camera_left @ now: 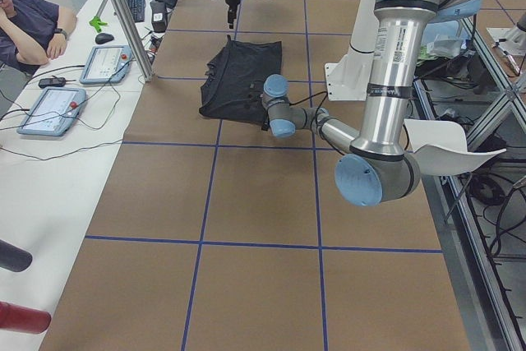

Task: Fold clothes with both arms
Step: 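Raise the right gripper away while the left gripper moves toward the folded shirt's side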

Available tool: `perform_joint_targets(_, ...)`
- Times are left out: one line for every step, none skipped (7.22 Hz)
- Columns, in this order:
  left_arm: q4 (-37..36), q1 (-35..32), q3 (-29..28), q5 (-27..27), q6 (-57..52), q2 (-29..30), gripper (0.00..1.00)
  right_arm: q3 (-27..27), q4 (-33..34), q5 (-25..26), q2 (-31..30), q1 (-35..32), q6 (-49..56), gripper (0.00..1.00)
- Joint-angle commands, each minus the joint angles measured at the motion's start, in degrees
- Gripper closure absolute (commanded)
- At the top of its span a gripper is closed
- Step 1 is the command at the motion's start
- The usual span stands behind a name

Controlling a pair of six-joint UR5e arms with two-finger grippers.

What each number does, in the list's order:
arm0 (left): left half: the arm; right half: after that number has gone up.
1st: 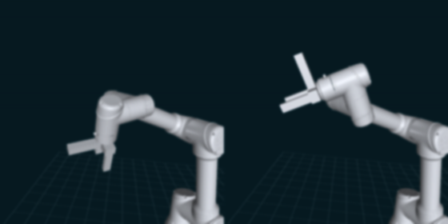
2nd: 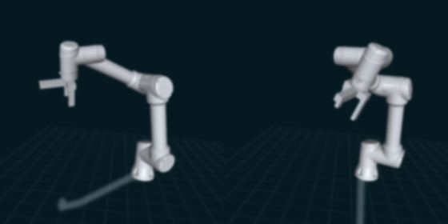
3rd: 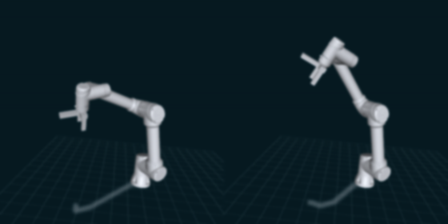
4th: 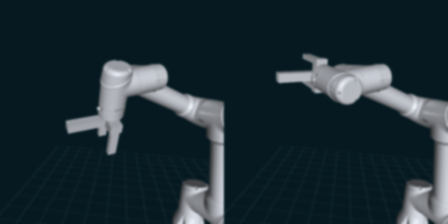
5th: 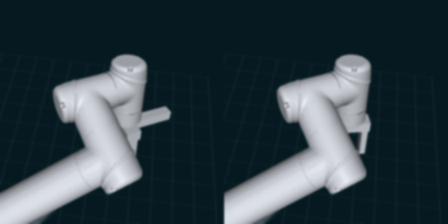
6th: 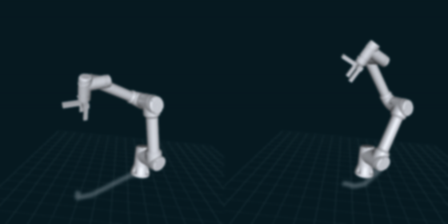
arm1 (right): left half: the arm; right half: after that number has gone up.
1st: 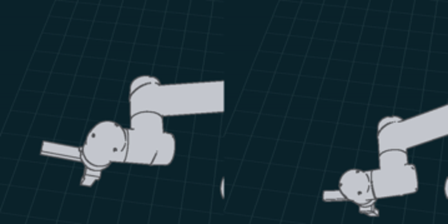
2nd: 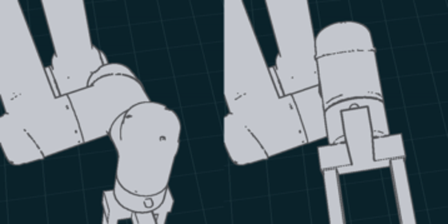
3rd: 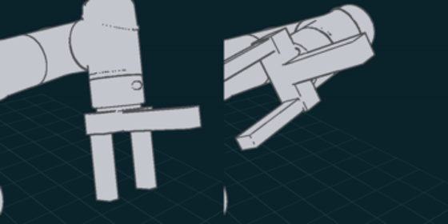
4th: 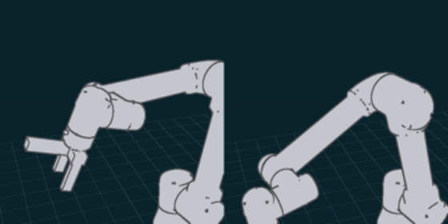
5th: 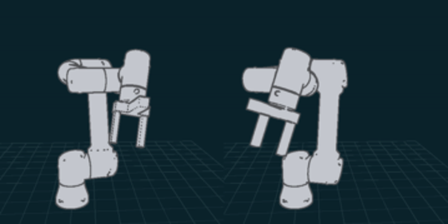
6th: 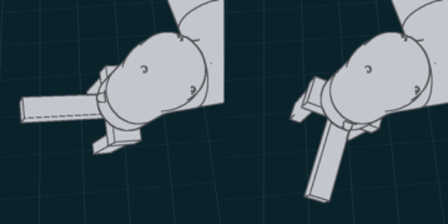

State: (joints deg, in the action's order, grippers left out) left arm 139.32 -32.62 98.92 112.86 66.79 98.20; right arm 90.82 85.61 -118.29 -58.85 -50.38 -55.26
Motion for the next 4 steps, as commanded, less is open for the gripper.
perform_joint_targets(0.69, 2.03, -0.74, -1.76, 2.03, 0.15, 0.19, 0.06, 0.0, 0.17, -0.12, 0.11, -0.03, 0.0)
perform_joint_targets(0.69, 2.04, -0.92, -1.76, 1.94, 0.24, 0.23, 0.15, 0.0, 0.17, -0.21, 0.11, -0.03, 0.0)
perform_joint_targets(0.69, 2.04, -1.01, -1.76, 1.94, 0.15, 0.23, 0.15, -0.09, 0.25, -0.21, 0.2, -0.03, 0.0)
perform_joint_targets(0.69, 2.04, -1.01, -1.76, 1.68, 0.15, 0.23, 0.41, 0.0, 0.25, -0.3, 0.2, -0.03, 0.0)
